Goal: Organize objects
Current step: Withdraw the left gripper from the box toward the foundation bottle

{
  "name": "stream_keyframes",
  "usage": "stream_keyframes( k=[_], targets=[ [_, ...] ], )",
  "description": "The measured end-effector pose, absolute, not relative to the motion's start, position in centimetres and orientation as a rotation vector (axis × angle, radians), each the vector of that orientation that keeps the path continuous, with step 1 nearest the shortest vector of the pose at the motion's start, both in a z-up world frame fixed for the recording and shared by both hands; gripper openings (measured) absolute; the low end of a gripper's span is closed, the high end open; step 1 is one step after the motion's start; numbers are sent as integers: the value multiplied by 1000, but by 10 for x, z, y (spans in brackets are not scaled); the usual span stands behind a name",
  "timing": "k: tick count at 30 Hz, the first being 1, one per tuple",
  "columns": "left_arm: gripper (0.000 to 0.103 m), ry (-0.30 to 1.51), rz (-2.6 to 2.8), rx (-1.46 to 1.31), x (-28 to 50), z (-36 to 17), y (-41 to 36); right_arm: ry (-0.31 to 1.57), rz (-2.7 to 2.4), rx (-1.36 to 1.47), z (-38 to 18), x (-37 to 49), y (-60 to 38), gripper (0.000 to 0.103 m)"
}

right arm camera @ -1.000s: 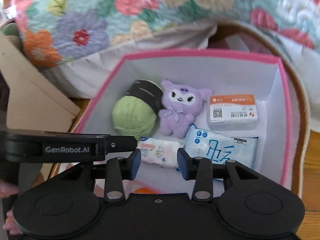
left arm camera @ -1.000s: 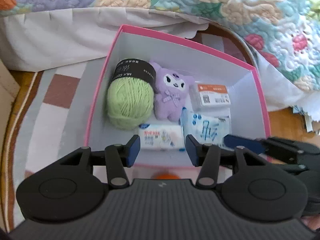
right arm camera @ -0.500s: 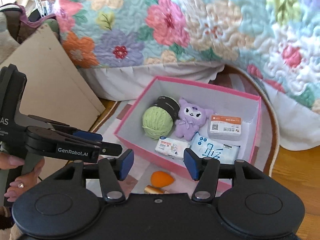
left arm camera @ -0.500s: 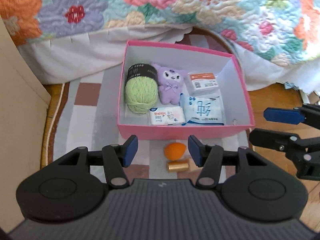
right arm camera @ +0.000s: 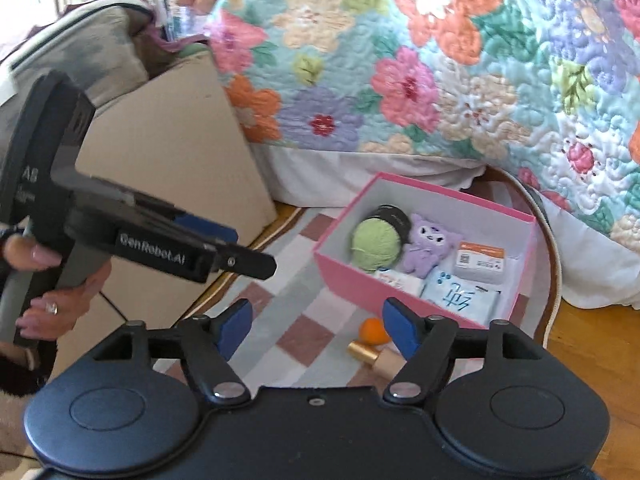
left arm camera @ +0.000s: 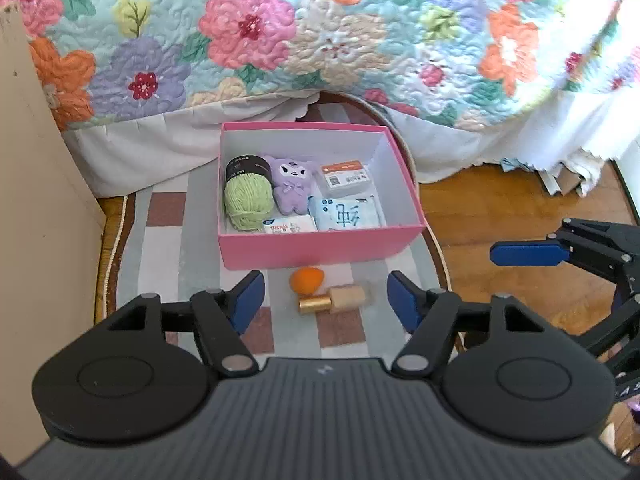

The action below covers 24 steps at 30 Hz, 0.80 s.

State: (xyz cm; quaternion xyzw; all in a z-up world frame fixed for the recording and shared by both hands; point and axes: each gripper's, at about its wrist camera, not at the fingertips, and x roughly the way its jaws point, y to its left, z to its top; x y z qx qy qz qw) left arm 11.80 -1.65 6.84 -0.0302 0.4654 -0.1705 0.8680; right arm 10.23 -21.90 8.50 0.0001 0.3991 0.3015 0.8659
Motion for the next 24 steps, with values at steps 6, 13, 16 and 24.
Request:
stream_keyframes(
  k=[6, 13, 16, 24],
  targets=[
    [72, 986, -329, -19, 80, 57, -20, 785, 648, -68, 85, 56, -216, 86],
    [72, 1066, -334, -45, 60, 16, -17, 775, 652, -68, 62, 27, -217, 91],
    [72, 1074, -345, -43, 59, 1, -16, 769, 711, -66, 46, 23, -216, 92],
    [72, 1047, -305, -76, 79, -40, -11, 797, 685, -134, -6, 32, -203, 93]
  ],
)
